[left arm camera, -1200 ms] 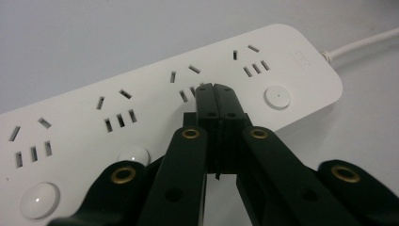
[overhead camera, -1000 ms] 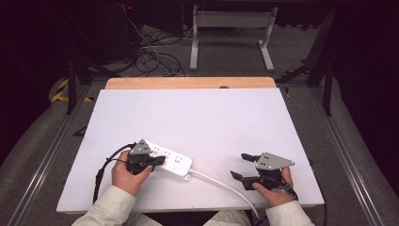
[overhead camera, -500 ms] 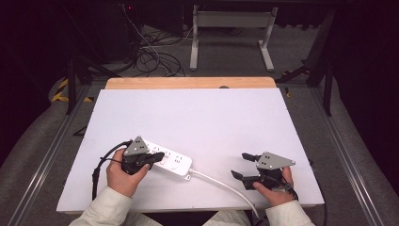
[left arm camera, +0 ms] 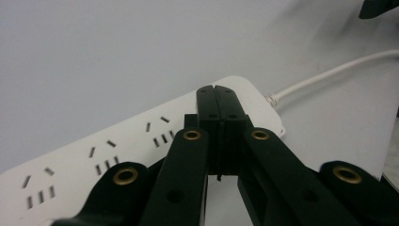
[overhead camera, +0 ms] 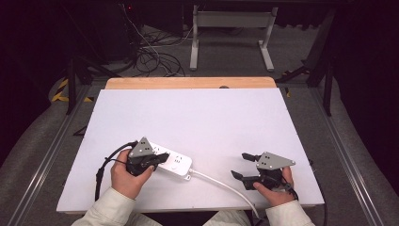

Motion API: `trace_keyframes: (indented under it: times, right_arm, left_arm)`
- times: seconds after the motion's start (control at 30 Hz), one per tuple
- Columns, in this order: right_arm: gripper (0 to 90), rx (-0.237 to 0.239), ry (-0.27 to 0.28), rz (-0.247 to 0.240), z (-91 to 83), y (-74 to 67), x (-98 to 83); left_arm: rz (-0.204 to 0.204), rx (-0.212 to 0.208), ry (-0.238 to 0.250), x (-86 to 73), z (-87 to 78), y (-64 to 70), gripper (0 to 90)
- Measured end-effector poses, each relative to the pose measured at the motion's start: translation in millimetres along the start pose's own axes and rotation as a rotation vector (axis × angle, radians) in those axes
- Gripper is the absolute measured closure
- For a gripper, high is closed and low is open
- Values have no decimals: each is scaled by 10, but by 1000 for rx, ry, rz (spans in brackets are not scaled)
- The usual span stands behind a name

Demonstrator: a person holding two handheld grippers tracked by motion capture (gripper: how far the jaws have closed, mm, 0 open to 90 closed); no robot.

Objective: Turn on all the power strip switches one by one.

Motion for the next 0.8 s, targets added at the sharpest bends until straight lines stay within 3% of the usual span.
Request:
trace_keyframes:
  times: [0.07,0.37,0.8]
  right_arm:
    - [262,0,2,0,-4,2,2]
    - [262,2,2,-3,-7,1,1]
    - [263,4,0,-3,-6,1,-1]
  left_arm:
    - [8,-19,-8,-16,78,33,900]
    - [23,-30,-48,-82,208,99,900]
    - [34,-25,-92,-172,321,127,900]
Point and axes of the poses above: each handheld gripper's, and its own axes: z roughly forward along the jaws, x roughly out of its top, y roughly to its right, the point moved 6 cm from there along z, roughly forward along the jaws, and after that the axes turned 7 degrees about y, right-handed, at the moved point
